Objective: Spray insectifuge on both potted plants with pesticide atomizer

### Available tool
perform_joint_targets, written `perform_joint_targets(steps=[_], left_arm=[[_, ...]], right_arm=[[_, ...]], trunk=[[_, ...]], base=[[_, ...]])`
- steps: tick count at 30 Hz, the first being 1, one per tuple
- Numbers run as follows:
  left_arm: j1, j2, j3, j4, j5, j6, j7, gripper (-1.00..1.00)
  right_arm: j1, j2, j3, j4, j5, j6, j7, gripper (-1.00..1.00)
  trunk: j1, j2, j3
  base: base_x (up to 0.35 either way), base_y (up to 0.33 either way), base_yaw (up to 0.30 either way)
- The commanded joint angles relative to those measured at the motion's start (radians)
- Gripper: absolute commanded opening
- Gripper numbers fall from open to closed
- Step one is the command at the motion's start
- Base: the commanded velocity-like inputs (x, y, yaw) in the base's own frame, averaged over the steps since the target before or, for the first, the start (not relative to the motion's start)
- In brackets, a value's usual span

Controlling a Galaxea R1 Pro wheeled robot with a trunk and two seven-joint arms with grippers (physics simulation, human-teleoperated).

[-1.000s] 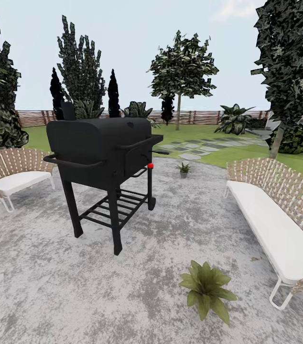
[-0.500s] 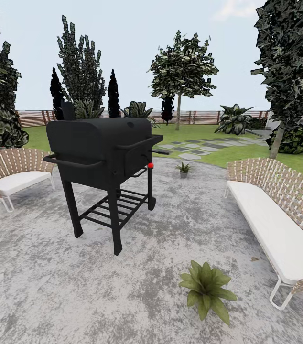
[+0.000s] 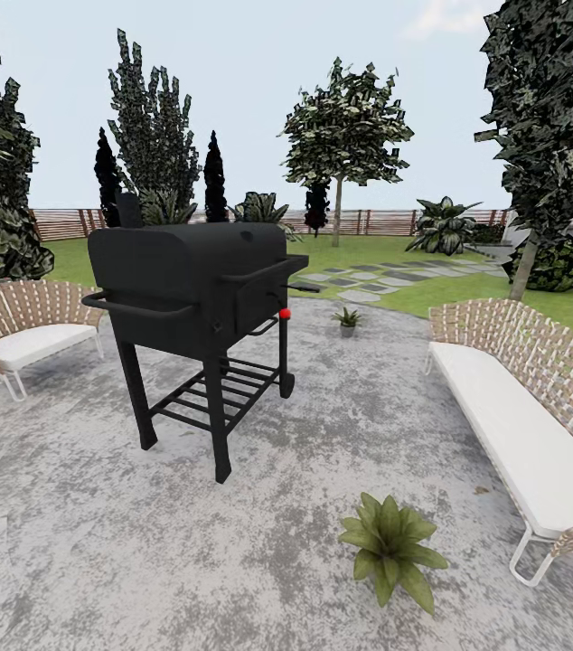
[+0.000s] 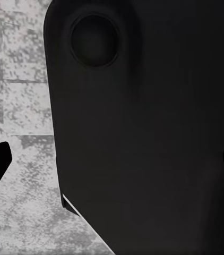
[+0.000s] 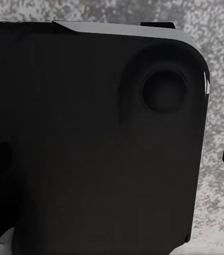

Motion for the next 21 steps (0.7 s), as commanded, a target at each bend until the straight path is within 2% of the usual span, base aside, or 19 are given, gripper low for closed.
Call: perform_joint_targets(steps=[1,14,21], left_arm=[[0.000,0.000,0.000,0.000,0.000,0.000,0.000,1.00],[0.000,0.004,-0.003,-0.003,-0.003,-0.003,-0.002,1.00],[0.000,0.031,-0.002,-0.047,-0.001,-0.042,0.000,1.00]], right_arm=[[0.000,0.000,0.000,0.000,0.000,-0.001,0.000,1.00],[0.000,-0.001,0.000,-0.006,0.000,-0.006,0.000,1.00],[0.000,-0.003,0.000,-0.007,0.001,-0.114,0.000,1.00]], trunk=[[0.000,0.000,-0.001],[0.000,0.000,-0.001],[0.000,0.000,-0.001]], base=[[0.000,0.000,0.000],[0.000,0.000,0.000],[0.000,0.000,0.000]])
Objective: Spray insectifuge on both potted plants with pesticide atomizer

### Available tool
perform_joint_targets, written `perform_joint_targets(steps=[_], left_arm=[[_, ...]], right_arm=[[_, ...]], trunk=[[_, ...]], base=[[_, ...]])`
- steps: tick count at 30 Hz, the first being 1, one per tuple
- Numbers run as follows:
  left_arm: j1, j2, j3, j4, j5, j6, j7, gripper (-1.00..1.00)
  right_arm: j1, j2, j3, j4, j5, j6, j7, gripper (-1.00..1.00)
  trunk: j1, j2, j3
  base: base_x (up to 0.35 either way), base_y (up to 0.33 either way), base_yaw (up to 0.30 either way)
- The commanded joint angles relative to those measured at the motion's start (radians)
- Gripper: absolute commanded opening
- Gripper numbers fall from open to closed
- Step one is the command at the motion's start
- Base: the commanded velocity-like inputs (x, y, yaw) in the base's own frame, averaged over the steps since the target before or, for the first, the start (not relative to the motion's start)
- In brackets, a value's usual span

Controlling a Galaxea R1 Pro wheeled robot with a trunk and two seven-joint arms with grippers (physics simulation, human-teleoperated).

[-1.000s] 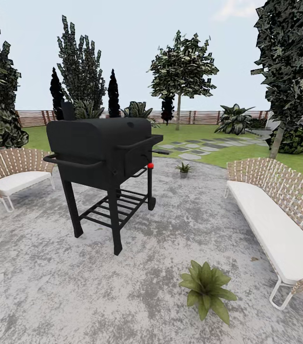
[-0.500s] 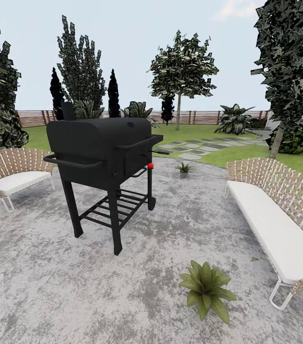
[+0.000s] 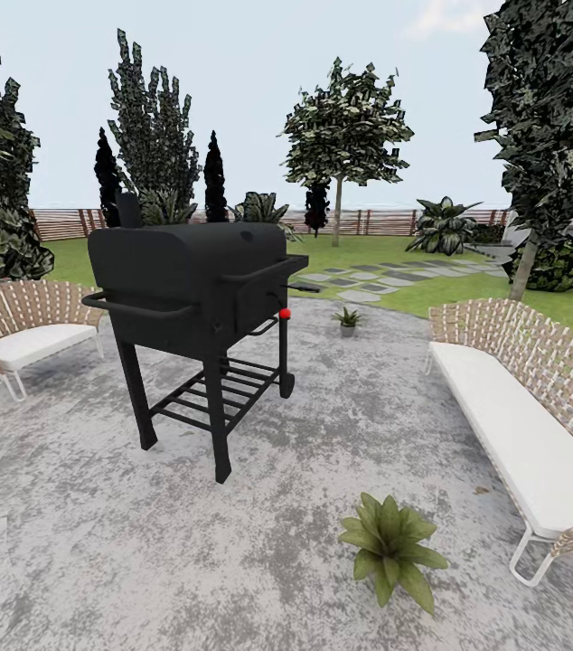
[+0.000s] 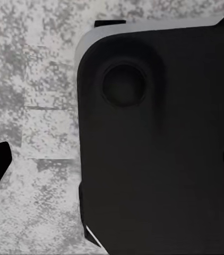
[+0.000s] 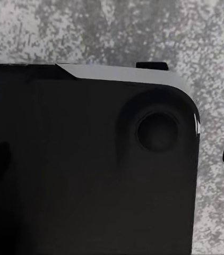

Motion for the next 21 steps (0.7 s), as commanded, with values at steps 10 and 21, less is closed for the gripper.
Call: perform_joint_targets(steps=[10,21], left_arm=[[-0.001,0.021,-0.008,-0.016,-0.012,-0.067,0.001,1.00],[-0.001,0.026,-0.004,-0.022,-0.006,-0.153,0.008,1.00]], right_arm=[[0.000,-0.006,0.000,0.002,0.002,-0.072,0.000,1.00],[0.000,-0.033,0.000,-0.056,0.002,-0.085,0.000,1.00]], trunk=[[0.000,0.000,-0.001],[0.000,0.000,-0.001]], base=[[-0.029,0.000,0.000],[-0.305,-0.064,0.000]])
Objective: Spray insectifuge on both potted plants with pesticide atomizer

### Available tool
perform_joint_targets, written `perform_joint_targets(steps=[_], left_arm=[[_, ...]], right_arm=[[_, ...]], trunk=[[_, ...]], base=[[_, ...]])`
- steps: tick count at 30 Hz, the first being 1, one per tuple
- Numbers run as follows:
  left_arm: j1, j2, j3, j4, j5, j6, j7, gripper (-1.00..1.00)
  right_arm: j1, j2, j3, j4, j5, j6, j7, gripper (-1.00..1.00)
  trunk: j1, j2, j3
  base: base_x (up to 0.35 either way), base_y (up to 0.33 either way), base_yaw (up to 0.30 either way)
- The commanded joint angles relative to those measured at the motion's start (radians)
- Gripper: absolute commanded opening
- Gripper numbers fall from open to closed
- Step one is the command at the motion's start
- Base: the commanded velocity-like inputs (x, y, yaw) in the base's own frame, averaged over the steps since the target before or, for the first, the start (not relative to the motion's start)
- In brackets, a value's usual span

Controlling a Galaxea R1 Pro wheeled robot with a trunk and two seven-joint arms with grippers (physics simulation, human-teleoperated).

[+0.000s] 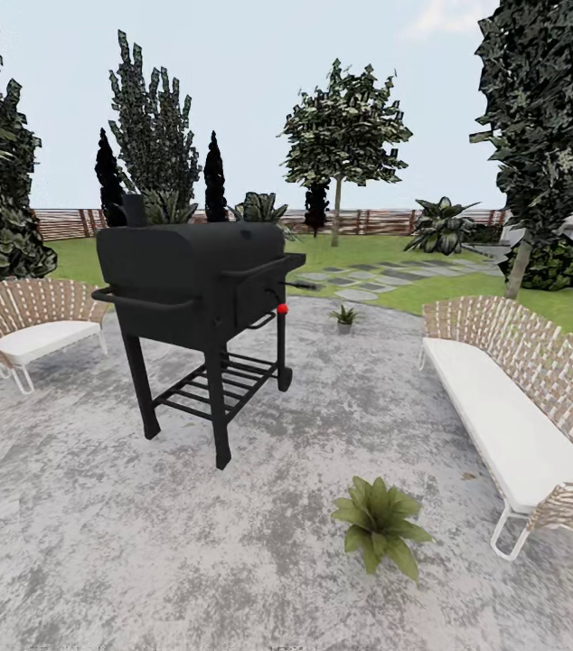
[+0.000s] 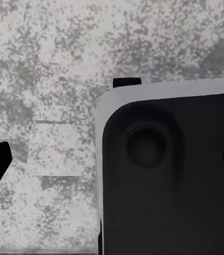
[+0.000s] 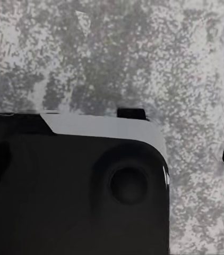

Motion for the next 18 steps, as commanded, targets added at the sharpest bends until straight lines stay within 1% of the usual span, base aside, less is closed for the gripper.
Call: perform_joint_targets(steps=[1,3,4,5,7,9,10,12,15,17,18], left_arm=[[0.000,0.000,0.000,-0.013,0.001,-0.004,0.000,1.00],[-0.002,0.001,0.001,-0.048,0.003,-0.004,0.001,1.00],[-0.010,0.002,0.003,-0.105,0.004,-0.005,0.001,1.00],[-0.012,0.002,0.003,-0.115,0.005,-0.005,0.001,1.00],[-0.029,0.001,0.004,-0.194,0.005,-0.006,0.002,1.00],[-0.037,0.001,0.004,-0.238,0.005,-0.006,0.002,1.00],[-0.043,0.001,0.004,-0.317,0.005,-0.006,0.002,1.00],[-0.045,0.001,0.004,-0.337,0.005,-0.012,0.002,1.00],[-0.052,0.001,0.005,-0.355,0.005,-0.044,0.003,1.00],[-0.056,0.002,0.007,-0.356,0.006,-0.078,0.004,1.00],[-0.056,0.002,0.008,-0.355,0.006,-0.082,0.004,1.00]], right_arm=[[0.000,-0.016,0.000,-0.031,0.000,-0.007,0.000,1.00],[0.000,-0.032,-0.001,-0.089,-0.001,-0.010,0.000,1.00],[-0.001,-0.041,-0.006,-0.178,-0.003,-0.026,0.000,1.00],[-0.002,-0.041,-0.006,-0.189,-0.003,-0.032,0.000,1.00],[-0.002,-0.043,-0.007,-0.254,-0.005,-0.106,0.000,1.00],[-0.002,-0.043,-0.007,-0.291,-0.005,-0.137,0.000,1.00],[-0.003,-0.042,-0.003,-0.335,-0.002,-0.156,0.004,1.00],[-0.003,-0.042,-0.002,-0.340,-0.001,-0.158,0.005,1.00],[-0.003,-0.041,0.000,-0.343,-0.001,-0.159,0.005,1.00],[-0.003,-0.041,0.000,-0.343,0.000,-0.160,0.005,1.00],[-0.003,-0.041,0.000,-0.343,0.000,-0.160,0.005,1.00]], trunk=[[-0.001,-0.001,-0.001],[-0.001,-0.001,-0.001],[-0.001,-0.001,-0.001],[-0.001,-0.001,-0.001],[-0.001,-0.001,-0.001],[-0.001,-0.001,-0.001],[-0.001,-0.001,-0.001],[-0.001,-0.001,-0.001],[-0.001,-0.001,-0.001],[-0.001,-0.001,-0.001],[-0.001,-0.001,-0.001]], base=[[-0.329,-0.124,0.000],[-0.325,-0.129,0.000],[-0.315,-0.142,0.000],[-0.315,-0.143,0.000],[-0.314,-0.146,0.000],[-0.313,-0.148,0.000],[-0.313,-0.077,0.000],[-0.312,-0.044,0.000],[-0.273,-0.018,0.000],[-0.140,-0.006,0.000],[-0.076,-0.003,0.000]])
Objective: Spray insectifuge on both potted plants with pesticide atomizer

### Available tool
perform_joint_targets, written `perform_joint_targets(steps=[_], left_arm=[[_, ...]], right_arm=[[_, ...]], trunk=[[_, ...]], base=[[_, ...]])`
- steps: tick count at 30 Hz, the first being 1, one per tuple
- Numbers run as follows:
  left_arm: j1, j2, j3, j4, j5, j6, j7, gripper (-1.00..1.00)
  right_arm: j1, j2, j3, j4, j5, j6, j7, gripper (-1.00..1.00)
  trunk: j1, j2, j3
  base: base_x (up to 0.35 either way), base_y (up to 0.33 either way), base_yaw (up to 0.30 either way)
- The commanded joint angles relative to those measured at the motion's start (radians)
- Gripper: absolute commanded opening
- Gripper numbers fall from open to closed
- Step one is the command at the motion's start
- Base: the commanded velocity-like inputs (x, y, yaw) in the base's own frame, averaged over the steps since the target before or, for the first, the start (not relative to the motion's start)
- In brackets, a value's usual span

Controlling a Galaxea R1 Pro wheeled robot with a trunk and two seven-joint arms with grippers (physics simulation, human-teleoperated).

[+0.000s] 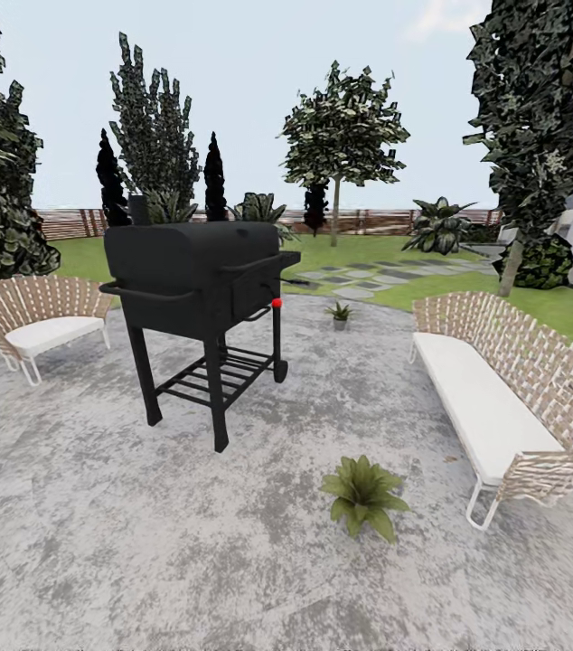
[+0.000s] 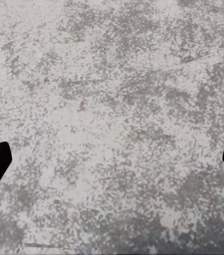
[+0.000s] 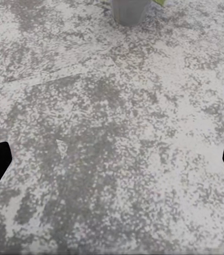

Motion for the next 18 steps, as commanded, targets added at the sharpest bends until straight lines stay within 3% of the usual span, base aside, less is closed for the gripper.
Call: perform_joint_targets(steps=[1,9,18], left_arm=[[0.001,0.000,0.001,0.003,0.000,-0.011,-0.002,1.00],[0.010,-0.002,0.001,0.005,0.019,-0.020,-0.014,1.00],[0.005,-0.001,0.003,0.006,0.023,-0.020,-0.005,1.00]], right_arm=[[-0.001,0.000,0.000,0.003,0.001,-0.003,0.001,1.00],[-0.001,0.004,0.002,0.008,0.003,-0.003,0.000,1.00],[-0.001,0.006,0.000,0.009,0.002,-0.002,-0.002,1.00]], trunk=[[0.000,-0.001,-0.001],[0.000,-0.001,-0.001],[0.000,-0.001,-0.001]], base=[[-0.039,-0.002,0.000],[-0.008,0.000,0.017],[0.000,0.000,0.236]])
